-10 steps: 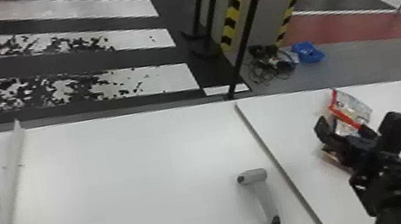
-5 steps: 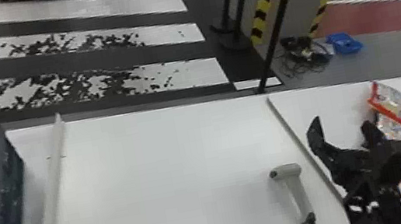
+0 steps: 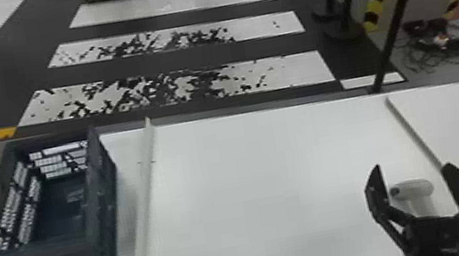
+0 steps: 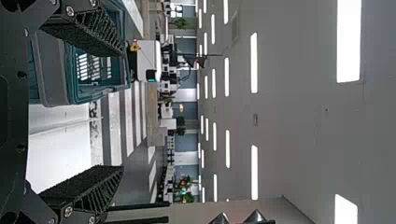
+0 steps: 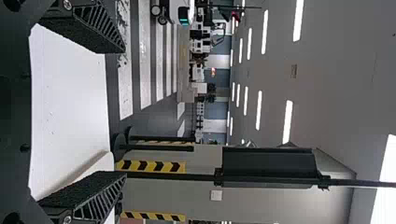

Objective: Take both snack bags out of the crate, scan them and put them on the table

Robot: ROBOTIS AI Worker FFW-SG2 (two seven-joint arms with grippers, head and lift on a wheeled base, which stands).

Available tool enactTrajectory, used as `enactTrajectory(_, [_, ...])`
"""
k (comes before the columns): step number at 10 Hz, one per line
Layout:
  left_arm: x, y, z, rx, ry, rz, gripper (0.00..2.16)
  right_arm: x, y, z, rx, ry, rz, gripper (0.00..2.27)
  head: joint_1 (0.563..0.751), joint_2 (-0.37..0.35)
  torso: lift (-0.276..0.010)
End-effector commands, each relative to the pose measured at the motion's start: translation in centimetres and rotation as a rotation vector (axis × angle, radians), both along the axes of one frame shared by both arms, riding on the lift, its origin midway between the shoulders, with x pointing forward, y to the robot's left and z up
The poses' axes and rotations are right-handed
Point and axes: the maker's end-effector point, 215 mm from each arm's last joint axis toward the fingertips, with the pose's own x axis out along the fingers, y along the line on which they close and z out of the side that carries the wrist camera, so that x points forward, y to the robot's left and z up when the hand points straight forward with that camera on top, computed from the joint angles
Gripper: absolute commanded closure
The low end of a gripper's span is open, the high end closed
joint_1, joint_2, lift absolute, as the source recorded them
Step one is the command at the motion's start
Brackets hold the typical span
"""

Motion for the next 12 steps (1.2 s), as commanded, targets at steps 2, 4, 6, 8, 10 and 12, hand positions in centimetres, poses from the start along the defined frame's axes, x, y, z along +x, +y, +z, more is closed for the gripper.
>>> enactTrajectory(2, [0.6,-0.3,-2.0,-0.019,0.068,-0.001,0.14,-2.5,5.4,-1.4,0.027,0.029,0.054,0.06,0.695,0.086,-0.094])
enactTrajectory(4, [1.5,-1.7,-2.5,-0.033,0.089,-0.02,0.14,-3.7,7.0,-2.6,0.024,0.049,0.055,0.06,0.695,0.134,-0.094])
enactTrajectory(6, [2.5,-3.4,-4.5,-0.048,0.161,-0.043,0.14,-4.4,6.9,-3.3,0.02,0.062,0.052,0.06,0.695,0.141,-0.094])
enactTrajectory(8, [3.4,-5.0,-5.5,-0.04,0.212,-0.069,0.14,-4.9,6.8,-3.8,0.018,0.075,0.057,0.06,0.695,0.114,-0.094])
enactTrajectory(10, [3.9,-5.7,-5.9,-0.033,0.237,-0.082,0.14,-5.0,6.5,-4.1,0.019,0.083,0.058,0.06,0.695,0.093,-0.094])
enactTrajectory(12, [4.2,-6.5,-5.4,-0.043,0.22,-0.087,0.14,-5.0,6.4,-4.0,0.02,0.077,0.058,0.06,0.695,0.071,-0.094])
